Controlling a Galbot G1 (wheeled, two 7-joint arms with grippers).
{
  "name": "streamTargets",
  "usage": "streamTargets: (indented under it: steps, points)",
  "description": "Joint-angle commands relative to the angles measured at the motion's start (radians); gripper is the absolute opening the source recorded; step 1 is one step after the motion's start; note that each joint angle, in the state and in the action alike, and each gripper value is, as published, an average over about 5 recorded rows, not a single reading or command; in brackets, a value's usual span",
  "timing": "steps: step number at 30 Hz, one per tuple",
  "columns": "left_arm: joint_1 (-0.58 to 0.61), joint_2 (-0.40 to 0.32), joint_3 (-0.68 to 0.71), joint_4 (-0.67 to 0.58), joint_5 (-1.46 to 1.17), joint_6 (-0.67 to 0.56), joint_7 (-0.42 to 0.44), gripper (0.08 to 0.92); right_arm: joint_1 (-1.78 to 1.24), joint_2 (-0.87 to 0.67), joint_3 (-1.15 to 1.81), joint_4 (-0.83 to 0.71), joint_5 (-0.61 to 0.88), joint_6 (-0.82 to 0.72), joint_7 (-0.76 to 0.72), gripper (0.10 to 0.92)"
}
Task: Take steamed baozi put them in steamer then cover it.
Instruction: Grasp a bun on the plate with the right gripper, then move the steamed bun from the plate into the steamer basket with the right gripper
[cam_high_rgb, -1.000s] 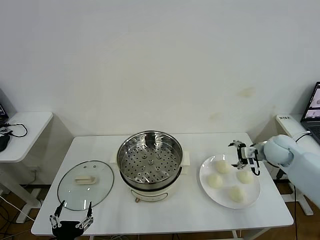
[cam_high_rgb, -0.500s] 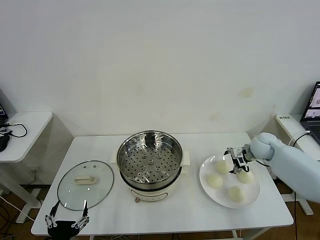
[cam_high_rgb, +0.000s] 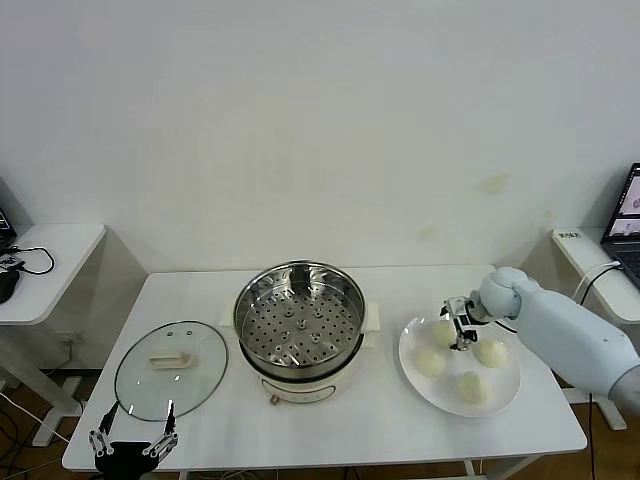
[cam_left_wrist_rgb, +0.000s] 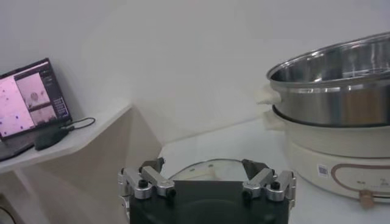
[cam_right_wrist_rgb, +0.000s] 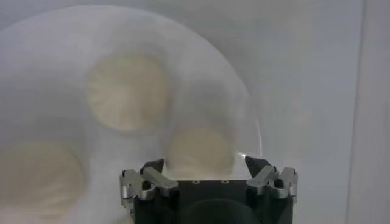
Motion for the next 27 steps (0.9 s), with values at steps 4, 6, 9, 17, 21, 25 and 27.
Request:
streamTargets:
  steps: [4, 6, 9, 17, 21, 25, 27]
  points:
    - [-0.001, 0.0, 0.0, 0.001, 0.001, 0.0, -0.001, 0.823, 0.005, 0.022, -0.01, -0.032, -0.006, -0.003, -0.009, 0.623]
    - [-0.001, 0.0, 0.001, 0.0, 0.001, -0.001, -0.001, 0.823, 0.009, 0.017, -0.011, -0.025, -0.001, -0.005, -0.014, 0.589]
    - [-0.002, 0.001, 0.002, -0.001, 0.0, -0.001, -0.002, 0.823, 0.022, 0.006, -0.017, -0.01, 0.012, -0.006, -0.021, 0.569]
    - [-0.005, 0.01, 0.007, 0.005, -0.003, 0.0, -0.001, 0.823, 0.132, -0.092, -0.087, 0.117, 0.113, -0.029, -0.043, 0.576]
    - [-0.009, 0.018, 0.013, 0.008, -0.005, 0.0, -0.001, 0.823, 0.22, -0.147, -0.118, 0.182, 0.192, -0.047, -0.046, 0.577]
    - [-0.016, 0.028, 0.02, 0.009, -0.009, 0.001, -0.001, 0.823, 0.337, -0.161, -0.179, 0.228, 0.264, -0.063, -0.045, 0.583]
    - [-0.021, 0.033, 0.023, 0.011, -0.017, 0.005, -0.001, 0.823, 0.409, -0.146, -0.219, 0.241, 0.302, -0.071, -0.046, 0.585]
